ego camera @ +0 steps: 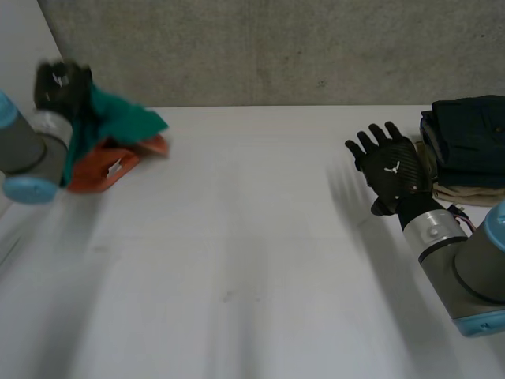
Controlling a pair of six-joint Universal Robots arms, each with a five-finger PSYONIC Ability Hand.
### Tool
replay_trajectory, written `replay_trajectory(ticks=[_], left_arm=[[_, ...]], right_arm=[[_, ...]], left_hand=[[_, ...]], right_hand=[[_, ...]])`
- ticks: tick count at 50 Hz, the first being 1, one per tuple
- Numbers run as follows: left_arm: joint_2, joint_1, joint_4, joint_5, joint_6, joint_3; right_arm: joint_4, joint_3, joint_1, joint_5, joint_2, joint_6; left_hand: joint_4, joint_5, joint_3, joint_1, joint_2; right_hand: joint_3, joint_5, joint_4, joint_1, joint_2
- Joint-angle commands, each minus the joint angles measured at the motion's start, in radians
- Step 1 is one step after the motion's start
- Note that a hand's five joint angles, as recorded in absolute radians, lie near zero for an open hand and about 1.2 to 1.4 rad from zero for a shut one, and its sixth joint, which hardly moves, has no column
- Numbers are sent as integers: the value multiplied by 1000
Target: Fold the laundry.
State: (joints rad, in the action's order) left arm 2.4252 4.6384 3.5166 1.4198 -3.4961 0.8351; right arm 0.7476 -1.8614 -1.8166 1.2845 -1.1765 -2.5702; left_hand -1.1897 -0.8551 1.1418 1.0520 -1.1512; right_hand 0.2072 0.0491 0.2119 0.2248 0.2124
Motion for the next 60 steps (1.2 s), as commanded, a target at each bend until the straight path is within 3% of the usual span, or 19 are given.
replay_trajectory(ticks=[1,7,13,17,20,21,22,24,27,31,39,43,49,54,60], left_arm=[[-409,-138,114,-8,212,275],[-580,-291,87,-45,223,458],[-542,-432,0,-41,163,623],[-476,-521,-10,-54,190,723],[-436,-575,8,-85,229,769],[-416,-598,24,-110,252,798],[-408,-607,31,-117,262,808],[-411,-622,53,-131,266,835],[-449,-603,68,-119,250,864],[-567,-514,67,-82,220,912],[-796,-262,24,-67,198,1015],[-786,-173,-43,-110,192,1024],[-690,-83,-145,-150,174,1013],[-602,-55,-221,-150,100,1016],[-546,-52,-209,-157,72,1021]], right_arm=[[3,-10,14,4,-28,-27],[-2,-10,23,4,-40,-33],[-10,-6,33,7,-48,-41],[-13,5,40,19,-43,-42],[-17,11,46,38,-40,-41],[-22,19,49,53,-37,-41],[-25,24,51,64,-35,-42],[-37,31,56,87,-35,-42],[-80,53,59,124,-43,-51],[-181,76,51,131,-69,-90],[-628,175,-76,59,-169,-215],[-816,205,-173,15,-170,-269],[-795,173,-331,10,-137,-286],[-661,114,-426,88,-62,-225],[-530,73,-469,157,17,-167]], left_hand=[[-207,-367,254,344,-245],[-207,-367,254,344,-245],[-207,-367,254,344,-245],[-184,-344,232,321,-222],[410,250,-362,-273,372],[846,686,-798,-708,807],[1004,844,-956,-866,965],[1015,855,-967,-877,977],[1015,855,-967,-877,977],[1015,855,-967,-877,977],[1015,855,-967,-877,977],[1015,855,-967,-877,977],[1015,855,-967,-877,977],[956,796,-908,-818,917],[885,725,-837,-748,847]], right_hand=[[-33,-49,-37,-50,-38],[-33,-49,-37,-50,-38],[-33,-49,-37,-50,-38],[-33,-49,-37,-50,-38],[-33,-49,-37,-50,-38],[-33,-49,-37,-50,-38],[-33,-49,-37,-50,-38],[-33,-49,-37,-50,-38],[-33,-49,-37,-50,-38],[-33,-49,-37,-50,-38],[-33,-49,-37,-50,-38],[-33,-49,-37,-50,-38],[-33,-49,-37,-50,-38],[-33,-49,-37,-50,-38],[-15,-32,-20,-33,-21]])
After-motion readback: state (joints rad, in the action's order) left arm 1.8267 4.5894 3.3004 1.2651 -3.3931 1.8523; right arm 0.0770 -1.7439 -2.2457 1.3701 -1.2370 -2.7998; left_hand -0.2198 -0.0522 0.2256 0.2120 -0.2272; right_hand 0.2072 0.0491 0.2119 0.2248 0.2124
